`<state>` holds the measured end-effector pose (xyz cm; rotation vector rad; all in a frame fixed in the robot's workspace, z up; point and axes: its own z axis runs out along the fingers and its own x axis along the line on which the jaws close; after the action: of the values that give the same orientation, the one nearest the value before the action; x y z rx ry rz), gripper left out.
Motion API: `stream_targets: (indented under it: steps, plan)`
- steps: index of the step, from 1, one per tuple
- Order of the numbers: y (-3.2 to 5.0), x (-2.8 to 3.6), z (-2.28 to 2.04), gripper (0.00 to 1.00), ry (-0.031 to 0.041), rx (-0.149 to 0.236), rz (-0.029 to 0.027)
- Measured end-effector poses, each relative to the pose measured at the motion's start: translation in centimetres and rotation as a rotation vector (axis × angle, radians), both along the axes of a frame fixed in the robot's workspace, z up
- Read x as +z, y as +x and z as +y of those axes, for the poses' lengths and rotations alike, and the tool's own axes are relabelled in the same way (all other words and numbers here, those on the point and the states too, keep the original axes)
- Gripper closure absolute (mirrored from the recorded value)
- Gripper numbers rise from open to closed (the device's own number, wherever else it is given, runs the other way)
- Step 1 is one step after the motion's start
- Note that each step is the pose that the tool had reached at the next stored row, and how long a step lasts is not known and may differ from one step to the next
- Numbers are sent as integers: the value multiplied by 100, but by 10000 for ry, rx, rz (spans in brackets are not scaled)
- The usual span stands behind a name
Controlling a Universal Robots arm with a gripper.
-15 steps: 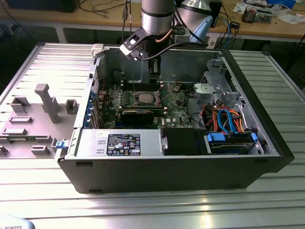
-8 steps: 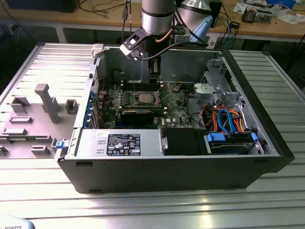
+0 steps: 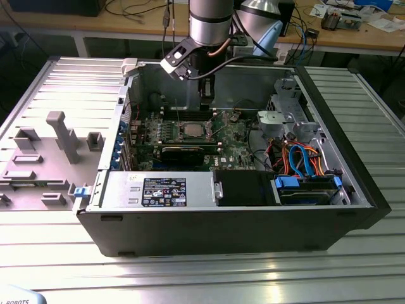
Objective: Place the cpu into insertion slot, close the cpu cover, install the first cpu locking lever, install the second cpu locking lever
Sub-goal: 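Close the cpu cover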
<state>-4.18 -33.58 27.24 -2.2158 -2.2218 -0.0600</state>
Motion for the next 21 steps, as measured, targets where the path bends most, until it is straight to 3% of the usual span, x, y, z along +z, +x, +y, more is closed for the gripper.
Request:
stream_targets:
  steps: [16, 18, 21]
  plan:
    - [60, 0, 0, 89, 0, 0, 0]
    - [123, 0, 0, 89, 0, 1, 0]
    - [141, 0, 0, 89, 0, 1, 0]
